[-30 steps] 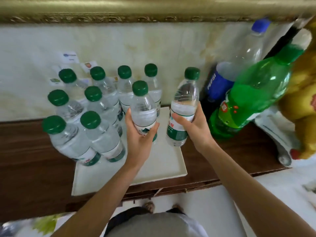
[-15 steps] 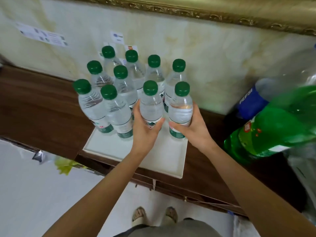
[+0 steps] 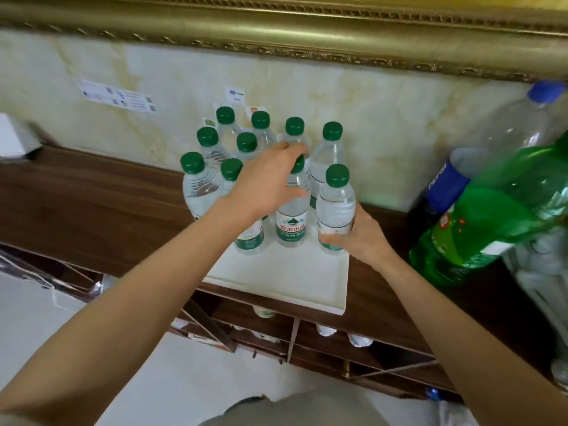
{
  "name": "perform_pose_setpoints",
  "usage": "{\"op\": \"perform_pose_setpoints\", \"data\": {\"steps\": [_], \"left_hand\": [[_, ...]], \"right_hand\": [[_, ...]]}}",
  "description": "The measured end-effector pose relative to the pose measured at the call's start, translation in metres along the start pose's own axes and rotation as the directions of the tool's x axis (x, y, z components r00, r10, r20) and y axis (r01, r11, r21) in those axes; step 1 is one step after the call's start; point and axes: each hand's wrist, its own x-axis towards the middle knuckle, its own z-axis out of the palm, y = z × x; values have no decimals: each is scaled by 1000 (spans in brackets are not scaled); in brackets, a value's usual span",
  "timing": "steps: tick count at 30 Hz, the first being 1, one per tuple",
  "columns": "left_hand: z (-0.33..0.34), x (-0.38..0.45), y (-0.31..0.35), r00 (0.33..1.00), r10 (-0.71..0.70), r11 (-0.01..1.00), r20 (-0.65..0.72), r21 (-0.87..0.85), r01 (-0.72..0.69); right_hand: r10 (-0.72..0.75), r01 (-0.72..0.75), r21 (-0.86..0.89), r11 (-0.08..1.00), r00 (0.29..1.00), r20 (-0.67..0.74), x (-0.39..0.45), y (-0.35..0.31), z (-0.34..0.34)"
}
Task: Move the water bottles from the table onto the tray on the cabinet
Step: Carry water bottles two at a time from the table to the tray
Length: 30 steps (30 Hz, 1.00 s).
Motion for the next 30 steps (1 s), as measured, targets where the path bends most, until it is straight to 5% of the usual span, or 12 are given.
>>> {"op": "perform_pose_setpoints", "data": {"steps": [15,30], "left_hand": [[-11,31,-4,999,-36,997,29,75,34],[-16,32,-16,992,2,1000,126,9,-3]], "right_hand": [[104,-91,128,988,990,-99,0,-6,14],[16,-11,63,998,998,-68,9,-24,33]]}}
